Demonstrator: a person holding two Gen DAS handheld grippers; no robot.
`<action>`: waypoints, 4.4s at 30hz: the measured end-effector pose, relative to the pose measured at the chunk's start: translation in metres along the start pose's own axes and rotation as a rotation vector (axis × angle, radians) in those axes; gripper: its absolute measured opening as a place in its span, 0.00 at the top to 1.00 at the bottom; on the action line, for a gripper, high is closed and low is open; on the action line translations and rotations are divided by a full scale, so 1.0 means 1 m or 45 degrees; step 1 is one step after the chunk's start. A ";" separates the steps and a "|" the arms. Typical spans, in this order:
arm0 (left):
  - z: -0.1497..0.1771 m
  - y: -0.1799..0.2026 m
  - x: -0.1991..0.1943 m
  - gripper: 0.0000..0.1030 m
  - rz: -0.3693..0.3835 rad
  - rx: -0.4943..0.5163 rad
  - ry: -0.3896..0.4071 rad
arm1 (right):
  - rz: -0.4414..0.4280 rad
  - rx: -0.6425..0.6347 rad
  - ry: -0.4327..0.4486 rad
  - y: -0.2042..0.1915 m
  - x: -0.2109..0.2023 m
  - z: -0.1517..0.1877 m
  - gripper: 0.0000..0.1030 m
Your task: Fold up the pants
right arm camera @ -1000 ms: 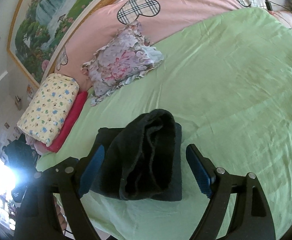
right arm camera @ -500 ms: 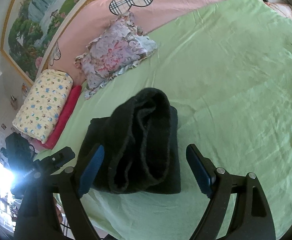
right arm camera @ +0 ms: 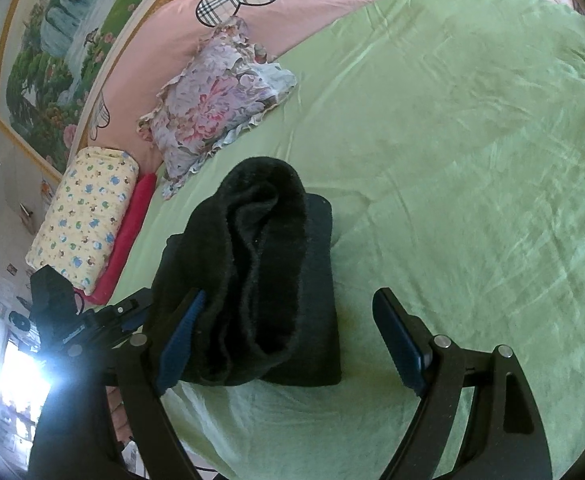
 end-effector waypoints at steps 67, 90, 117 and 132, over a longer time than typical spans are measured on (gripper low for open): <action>-0.019 -0.059 -0.070 0.72 -0.064 -0.122 0.168 | -0.302 -0.181 -0.167 -0.084 0.054 -0.005 0.58; -0.077 -0.116 -0.054 0.72 -0.236 -0.160 0.226 | -0.328 -0.297 -0.201 -0.144 0.136 -0.050 0.58; -0.074 -0.156 0.000 0.31 -0.445 -0.134 0.154 | -0.117 -0.339 -0.074 -0.107 0.206 -0.083 0.47; -0.040 -0.118 -0.036 0.22 -0.573 -0.081 0.131 | -0.141 -0.450 0.061 -0.116 0.166 -0.055 0.35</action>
Point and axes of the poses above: each gripper's, at about its wrist camera, not at the fingertips, and x roughly the way its jaws point, y to its right, z to its underside, the point moved 2 cm from there along x, roughly the way its jaws point, and after that the axes turned 12 degrees about x, right-handed, at the moved point
